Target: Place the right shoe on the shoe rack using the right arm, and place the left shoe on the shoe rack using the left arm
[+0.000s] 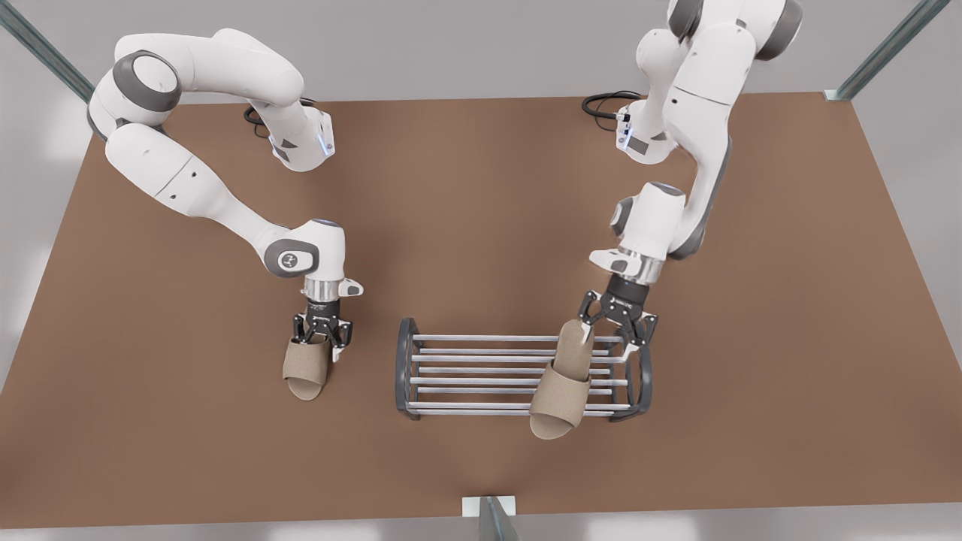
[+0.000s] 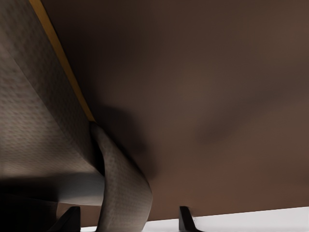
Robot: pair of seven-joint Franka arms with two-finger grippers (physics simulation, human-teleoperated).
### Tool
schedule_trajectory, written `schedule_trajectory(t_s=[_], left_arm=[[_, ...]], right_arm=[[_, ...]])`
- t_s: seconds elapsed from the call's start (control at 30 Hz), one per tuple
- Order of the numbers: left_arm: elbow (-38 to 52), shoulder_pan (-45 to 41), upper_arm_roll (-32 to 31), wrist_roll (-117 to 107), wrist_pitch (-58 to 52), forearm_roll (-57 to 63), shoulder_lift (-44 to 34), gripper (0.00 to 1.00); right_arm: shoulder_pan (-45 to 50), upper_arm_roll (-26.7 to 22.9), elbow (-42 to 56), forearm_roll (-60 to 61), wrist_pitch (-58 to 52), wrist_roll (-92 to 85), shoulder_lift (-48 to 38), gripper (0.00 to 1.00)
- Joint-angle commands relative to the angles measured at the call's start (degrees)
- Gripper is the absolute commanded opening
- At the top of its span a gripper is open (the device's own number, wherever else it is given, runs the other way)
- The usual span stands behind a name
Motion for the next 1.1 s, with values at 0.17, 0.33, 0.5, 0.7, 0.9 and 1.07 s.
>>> schedule_trajectory(t_s=[0.17, 0.33, 0.5, 0.7, 0.9, 1.07], left_arm=[[50.81, 5.54, 8.18, -24.12, -121.22, 6.99, 4.34, 1.00], [51.42, 5.54, 8.09, -23.33, -121.93, 7.43, 2.23, 1.00], [52.04, 5.36, 8.00, -23.25, -121.05, 9.10, 2.15, 1.00], [52.04, 5.36, 8.00, -23.16, -121.05, 9.53, 2.32, 1.00], [52.04, 5.19, 7.83, -23.25, -121.23, 9.62, 2.23, 1.00], [52.04, 5.19, 7.83, -23.25, -121.05, 9.62, 2.23, 1.00]], right_arm=[[-0.28, 0.02, 0.27, 0.05, 0.12, 1.97, -0.04, 0.61], [-0.36, 0.02, 0.27, 0.05, 0.12, 2.06, -0.04, 0.57], [-0.54, 0.02, 0.27, 0.05, 0.21, 2.50, -0.04, 0.48], [-0.54, 0.02, 0.36, 0.05, 0.47, 2.41, -0.04, 0.40], [-0.45, 0.37, 0.27, 0.05, 0.65, 2.41, -0.40, 0.32], [-0.89, 0.82, 0.27, 0.14, 2.58, 2.32, -0.57, 0.30]])
